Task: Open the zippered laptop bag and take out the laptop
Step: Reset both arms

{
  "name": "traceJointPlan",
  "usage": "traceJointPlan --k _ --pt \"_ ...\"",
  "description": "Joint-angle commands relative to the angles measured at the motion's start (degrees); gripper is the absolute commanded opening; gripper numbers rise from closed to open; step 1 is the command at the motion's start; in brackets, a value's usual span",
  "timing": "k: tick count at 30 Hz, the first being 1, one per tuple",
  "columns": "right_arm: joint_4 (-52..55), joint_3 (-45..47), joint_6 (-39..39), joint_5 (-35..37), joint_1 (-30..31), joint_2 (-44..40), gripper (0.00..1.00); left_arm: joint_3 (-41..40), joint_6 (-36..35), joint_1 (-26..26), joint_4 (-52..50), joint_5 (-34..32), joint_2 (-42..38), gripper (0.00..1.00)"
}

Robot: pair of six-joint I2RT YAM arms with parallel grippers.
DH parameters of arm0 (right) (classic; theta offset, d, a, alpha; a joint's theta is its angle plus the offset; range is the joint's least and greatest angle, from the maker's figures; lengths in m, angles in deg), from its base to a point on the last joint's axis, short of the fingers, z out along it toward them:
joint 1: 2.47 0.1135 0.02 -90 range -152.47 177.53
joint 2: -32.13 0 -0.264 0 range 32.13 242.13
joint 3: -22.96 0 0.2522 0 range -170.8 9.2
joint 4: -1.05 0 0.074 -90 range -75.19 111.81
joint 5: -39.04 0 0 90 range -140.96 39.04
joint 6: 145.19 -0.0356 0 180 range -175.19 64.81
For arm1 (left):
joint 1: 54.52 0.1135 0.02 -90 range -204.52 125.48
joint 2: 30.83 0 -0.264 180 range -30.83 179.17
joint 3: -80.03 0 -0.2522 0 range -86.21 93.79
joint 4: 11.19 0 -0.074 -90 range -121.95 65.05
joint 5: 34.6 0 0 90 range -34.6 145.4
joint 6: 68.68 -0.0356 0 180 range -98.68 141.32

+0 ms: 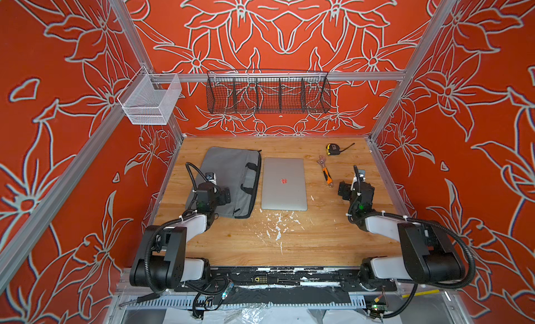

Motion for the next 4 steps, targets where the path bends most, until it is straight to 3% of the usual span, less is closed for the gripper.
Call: traceJointPlan --k 1,4 --pt "0.6 -0.9 1.1 -1.2 -0.2 0.4 0.97 0.7 -0.9 0.4 1.4 0.7 0.2 0.97" --pt "0.6 -0.8 1.1 -1.1 -0.1 0.4 0.97 0.6 -1.0 0.4 1.6 0.7 0.0 0.97"
